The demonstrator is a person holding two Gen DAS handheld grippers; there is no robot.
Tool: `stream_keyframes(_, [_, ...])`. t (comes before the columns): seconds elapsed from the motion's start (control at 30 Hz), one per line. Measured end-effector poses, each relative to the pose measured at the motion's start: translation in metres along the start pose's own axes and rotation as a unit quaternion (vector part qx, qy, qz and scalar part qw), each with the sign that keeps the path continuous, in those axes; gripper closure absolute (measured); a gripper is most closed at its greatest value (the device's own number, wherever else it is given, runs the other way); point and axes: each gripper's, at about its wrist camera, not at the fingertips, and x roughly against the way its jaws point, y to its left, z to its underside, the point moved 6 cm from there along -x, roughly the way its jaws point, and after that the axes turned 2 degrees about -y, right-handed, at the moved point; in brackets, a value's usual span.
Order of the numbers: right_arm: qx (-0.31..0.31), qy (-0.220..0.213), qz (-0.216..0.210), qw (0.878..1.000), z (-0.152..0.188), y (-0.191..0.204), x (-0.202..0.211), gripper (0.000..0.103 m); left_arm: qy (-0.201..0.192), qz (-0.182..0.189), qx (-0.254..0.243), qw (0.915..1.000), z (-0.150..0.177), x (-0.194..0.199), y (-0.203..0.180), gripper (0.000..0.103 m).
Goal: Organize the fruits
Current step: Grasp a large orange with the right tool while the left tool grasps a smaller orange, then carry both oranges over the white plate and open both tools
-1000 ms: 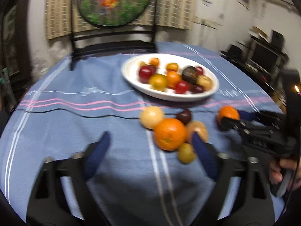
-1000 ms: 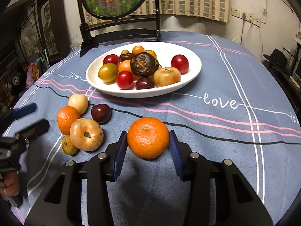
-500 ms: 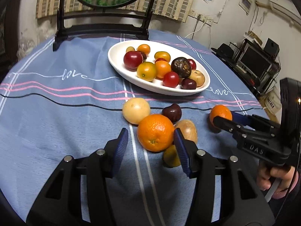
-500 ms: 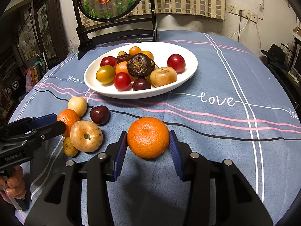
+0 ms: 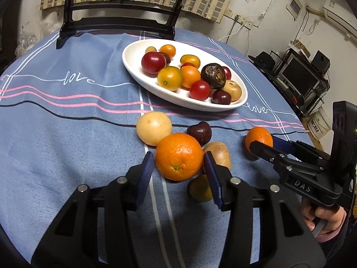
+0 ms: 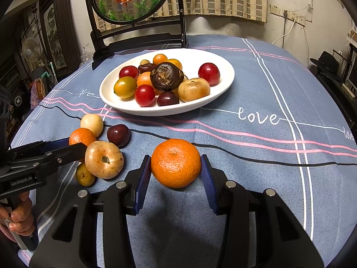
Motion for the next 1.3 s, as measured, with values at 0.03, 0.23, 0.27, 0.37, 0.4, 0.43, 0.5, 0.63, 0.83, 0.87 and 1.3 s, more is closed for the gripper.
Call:
stream_keyframes(0.03, [0.000,0.001,0.000,1.000,0.000,0.000,0.000,0.058,0.002,0.002,0.003,1.0000,0.000,-0.001,0.000,0.056])
stream_keyframes(0.23, [0.001,0.002,0.001,1.000,0.001,0.000,0.000,0.058,0.020,0.008,-0.001,0.9998,0.004,-0.011,-0.006,0.056])
stream_keyframes(0.27, [0.001,0.001,0.001,1.000,0.002,0.001,0.000,0.058,0.018,0.004,-0.006,0.9998,0.005,-0.011,-0.008,0.056])
stream_keyframes(0.37, [0.002,0.001,0.000,1.000,0.000,0.000,0.000,0.058,0.011,-0.008,-0.018,0.9998,0.006,-0.009,-0.010,0.056])
stream_keyframes(0.4, [0.002,0.001,0.000,1.000,0.000,0.000,0.000,0.058,0.010,-0.010,-0.019,0.9997,0.006,-0.008,-0.010,0.057])
stream_keyframes(0.43, [0.002,0.000,0.000,1.000,0.000,0.000,0.001,0.058,0.008,-0.013,-0.020,0.9997,0.006,-0.008,-0.009,0.057])
stream_keyframes(0.5, [0.002,0.000,0.000,1.000,0.000,0.000,0.001,0.058,0.002,-0.018,-0.022,0.9996,0.006,-0.004,-0.008,0.057])
stream_keyframes(0.63, [0.002,-0.003,-0.001,1.000,-0.001,0.000,0.003,0.058,-0.015,-0.030,-0.035,0.9988,0.004,0.004,-0.008,0.057])
stream_keyframes(0.83, [0.004,-0.011,-0.004,1.000,-0.002,0.002,0.007,0.058,-0.042,-0.041,-0.055,0.9968,0.005,0.022,-0.013,0.057])
stream_keyframes(0.87, [0.006,-0.016,-0.006,1.000,-0.003,0.003,0.009,0.058,-0.046,-0.040,-0.055,0.9966,0.006,0.025,-0.013,0.057])
stream_keyframes(1.3, [0.017,-0.040,-0.023,0.999,-0.007,0.010,0.016,0.058,-0.100,-0.027,-0.062,0.9926,0.007,0.064,-0.018,0.057])
